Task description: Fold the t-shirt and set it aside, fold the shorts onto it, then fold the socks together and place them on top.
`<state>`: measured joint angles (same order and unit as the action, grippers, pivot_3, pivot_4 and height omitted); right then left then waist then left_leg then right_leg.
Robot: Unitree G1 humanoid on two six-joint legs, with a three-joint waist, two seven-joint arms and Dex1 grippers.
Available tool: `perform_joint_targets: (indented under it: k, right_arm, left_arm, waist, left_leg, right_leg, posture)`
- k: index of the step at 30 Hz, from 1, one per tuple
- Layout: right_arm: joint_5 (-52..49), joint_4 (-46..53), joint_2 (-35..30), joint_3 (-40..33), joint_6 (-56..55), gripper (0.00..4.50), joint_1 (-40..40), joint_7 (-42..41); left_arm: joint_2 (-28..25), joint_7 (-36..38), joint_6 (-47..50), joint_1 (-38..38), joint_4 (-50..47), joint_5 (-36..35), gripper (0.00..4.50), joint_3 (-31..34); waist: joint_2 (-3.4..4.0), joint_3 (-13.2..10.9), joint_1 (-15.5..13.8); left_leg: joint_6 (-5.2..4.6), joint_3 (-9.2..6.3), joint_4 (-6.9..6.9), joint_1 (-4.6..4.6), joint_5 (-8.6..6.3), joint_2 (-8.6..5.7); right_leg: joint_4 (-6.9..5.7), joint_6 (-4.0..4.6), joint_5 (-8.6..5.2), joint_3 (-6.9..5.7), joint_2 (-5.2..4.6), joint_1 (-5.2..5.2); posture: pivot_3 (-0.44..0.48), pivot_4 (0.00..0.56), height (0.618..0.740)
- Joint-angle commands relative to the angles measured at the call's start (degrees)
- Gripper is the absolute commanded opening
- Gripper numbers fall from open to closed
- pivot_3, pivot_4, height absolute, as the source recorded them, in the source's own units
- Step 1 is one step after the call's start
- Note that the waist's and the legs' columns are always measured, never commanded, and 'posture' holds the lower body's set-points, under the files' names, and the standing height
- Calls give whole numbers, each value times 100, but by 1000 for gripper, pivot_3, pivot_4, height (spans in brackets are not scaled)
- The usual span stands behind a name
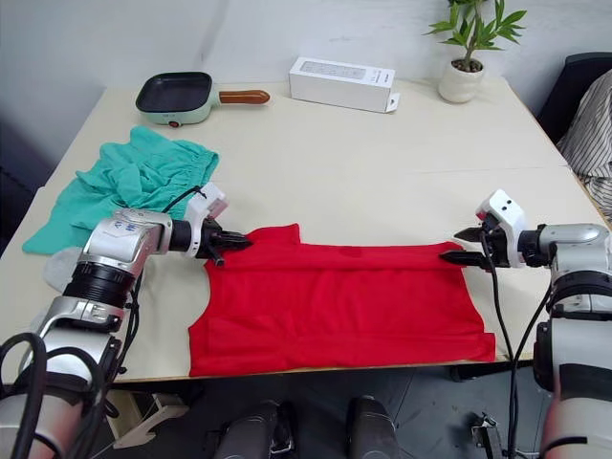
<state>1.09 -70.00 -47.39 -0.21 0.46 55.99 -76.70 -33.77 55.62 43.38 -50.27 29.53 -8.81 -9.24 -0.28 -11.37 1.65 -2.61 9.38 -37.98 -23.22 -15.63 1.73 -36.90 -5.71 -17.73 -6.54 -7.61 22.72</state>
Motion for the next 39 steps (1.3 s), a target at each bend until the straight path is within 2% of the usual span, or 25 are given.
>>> perform_joint_targets:
  k: [1,9,16,22,26,30,34,36,39]
  right_arm:
    - [0,-13,-6,-42,72,2796,178,-37]
    - [110,-17,-5,-9,72,17,207,-68]
    - [42,111,-69,-82,-204,17,167,-207]
    - [-391,554,-285,-475,-720,17,-124,-448]
    - [-652,1068,-415,-719,-1216,17,-702,-513]
    - [-1033,1761,-481,-1083,-1737,17,-1561,-410]
    - [-1351,2435,-407,-1410,-2267,17,-2401,-152]
    - [-1479,2771,-346,-1456,-2254,17,-2814,-103]
    - [-1461,2965,-215,-1506,-2750,17,-3322,218]
  left_arm:
    - [68,-35,-60,125,-171,-37,0,83]
    - [148,-89,-264,231,-270,-61,0,237]
    - [191,-183,-887,378,-340,-133,0,507]
    - [130,40,-2240,693,-800,-497,0,1108]
    - [-25,352,-2881,1100,-1375,-690,0,1312]
    - [-278,680,-3632,1854,-2043,-790,0,1461]
    - [-488,644,-4698,2539,-2247,-574,0,1595]
    - [-690,691,-5757,2775,-2130,-197,0,1504]
    - [-668,338,-6584,3028,-2107,34,0,1578]
  waist:
    - [0,0,1]
    - [0,0,-5]
    - [0,0,10]
    - [0,0,-4]
    - [0,0,-1]
    - [0,0,5]
    - [0,0,10]
    - [0,0,12]
    - [0,1,-7]
  left_leg:
    - [0,0,0,0,0,0]
    - [0,0,-2,-1,0,-1]
    - [0,0,-1,-1,0,1]
    - [0,-2,0,-2,-1,2]
    - [-2,-3,0,-3,-5,0]
    - [-3,-2,2,-1,-6,2]
    - [-3,1,2,4,-7,4]
    - [-5,1,1,5,-8,3]
    - [-8,-2,2,5,-14,1]
  right_leg:
    - [0,0,0,0,0,0]
    - [0,0,0,-1,-2,0]
    - [-2,0,0,-1,0,0]
    - [-1,0,0,-2,-3,0]
    - [1,0,0,-6,-5,-2]
    - [3,0,0,-6,-6,-2]
    - [20,0,0,-1,-16,-2]
    - [21,0,0,-2,-38,-3]
    - [26,1,1,-12,-56,-4]
  posture:
    - [0,150,740]
    - [0,150,740]
    - [0,150,740]
    - [0,150,740]
    - [0,150,740]
    - [0,150,740]
    - [0,150,740]
    - [0,150,740]
    - [0,150,740]
